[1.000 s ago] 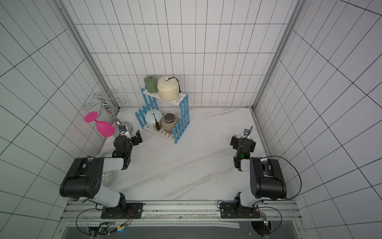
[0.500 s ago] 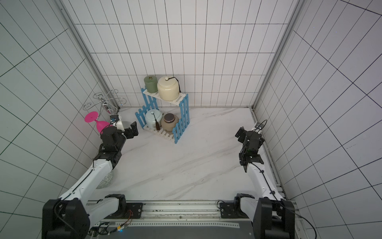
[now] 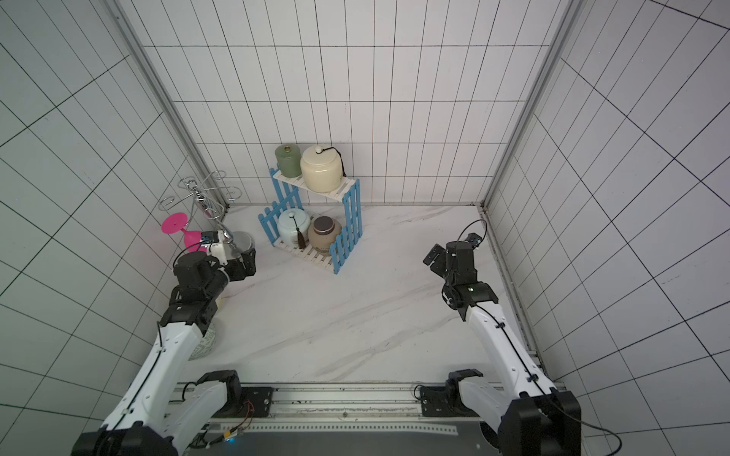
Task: Remove the tea canisters from the shelf
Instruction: Move the shelf to the center of the board.
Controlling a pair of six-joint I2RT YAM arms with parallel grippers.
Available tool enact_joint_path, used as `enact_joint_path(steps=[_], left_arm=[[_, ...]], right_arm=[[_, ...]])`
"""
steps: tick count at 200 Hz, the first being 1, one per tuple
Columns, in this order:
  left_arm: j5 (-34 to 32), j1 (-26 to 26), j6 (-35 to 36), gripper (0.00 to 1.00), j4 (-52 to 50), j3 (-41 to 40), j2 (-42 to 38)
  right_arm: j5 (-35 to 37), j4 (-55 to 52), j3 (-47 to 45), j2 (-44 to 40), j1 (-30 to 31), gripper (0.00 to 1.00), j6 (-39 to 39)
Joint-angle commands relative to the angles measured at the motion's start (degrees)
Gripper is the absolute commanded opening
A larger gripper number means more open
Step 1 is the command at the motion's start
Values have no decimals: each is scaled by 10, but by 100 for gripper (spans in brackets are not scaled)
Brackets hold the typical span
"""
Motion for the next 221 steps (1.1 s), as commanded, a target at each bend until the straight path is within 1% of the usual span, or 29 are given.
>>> enact_joint_path(steps=[1,40,85,123,179,221], left_arm=[[38,9,10,99,23,-24,-12],[51,20,15,99,47,-48,-15],[60,22,18,99,60,-62,-12],[64,22,14,99,62,-63,-15],[69,21,15,99,65,-65,-20],[71,21,15,99,65,-66,-25]], right_arm=[[38,-56,53,33,61,99,62],[89,-70,121,96,159,99,82],[120,-75,183,155,236,99,104],[153,-53,224,211,307,99,95],[139,-43,314,312,363,99,66],[137,-43,375,376,381,100,55]])
